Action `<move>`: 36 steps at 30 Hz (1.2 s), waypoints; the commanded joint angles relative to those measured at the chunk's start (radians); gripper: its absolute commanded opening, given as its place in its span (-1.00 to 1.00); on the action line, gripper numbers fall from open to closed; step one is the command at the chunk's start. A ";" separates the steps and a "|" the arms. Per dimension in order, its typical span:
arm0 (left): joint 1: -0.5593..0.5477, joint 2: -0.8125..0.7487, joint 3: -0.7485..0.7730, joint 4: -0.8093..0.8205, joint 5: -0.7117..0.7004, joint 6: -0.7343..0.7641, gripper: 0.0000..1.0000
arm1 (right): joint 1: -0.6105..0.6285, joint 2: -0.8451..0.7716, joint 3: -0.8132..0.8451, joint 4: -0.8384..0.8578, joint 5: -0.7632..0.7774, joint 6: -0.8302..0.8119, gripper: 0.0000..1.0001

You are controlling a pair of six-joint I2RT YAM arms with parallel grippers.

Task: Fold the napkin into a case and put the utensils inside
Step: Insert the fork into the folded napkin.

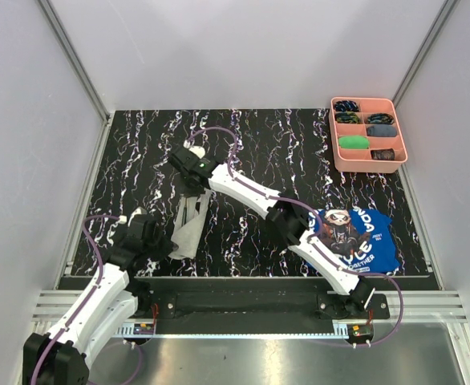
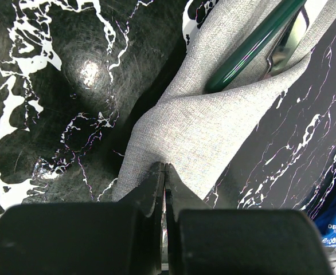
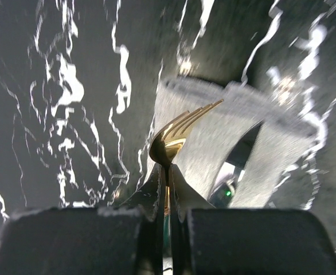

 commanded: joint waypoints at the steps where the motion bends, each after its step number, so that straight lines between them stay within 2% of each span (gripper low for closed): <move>1: 0.002 -0.004 0.001 0.031 -0.008 0.002 -1.00 | 0.022 -0.080 -0.030 -0.017 -0.048 0.065 -1.00; 22: 0.002 -0.007 -0.004 0.042 -0.008 -0.001 -1.00 | 0.033 -0.161 -0.194 -0.027 -0.124 0.190 -0.99; 27: 0.002 -0.007 0.007 0.039 -0.007 0.002 -1.00 | 0.033 -0.157 -0.194 -0.024 -0.122 0.183 -0.85; 33: 0.002 -0.013 0.021 0.043 -0.007 0.029 -1.00 | 0.031 -0.158 -0.184 -0.027 -0.122 0.137 -0.47; 34: 0.002 -0.014 0.025 0.045 -0.002 0.041 -1.00 | 0.031 -0.160 -0.177 -0.030 -0.124 0.130 -0.35; 36: 0.002 -0.017 0.056 0.045 0.018 0.069 -0.88 | 0.031 -0.163 -0.165 -0.037 -0.121 0.105 -0.22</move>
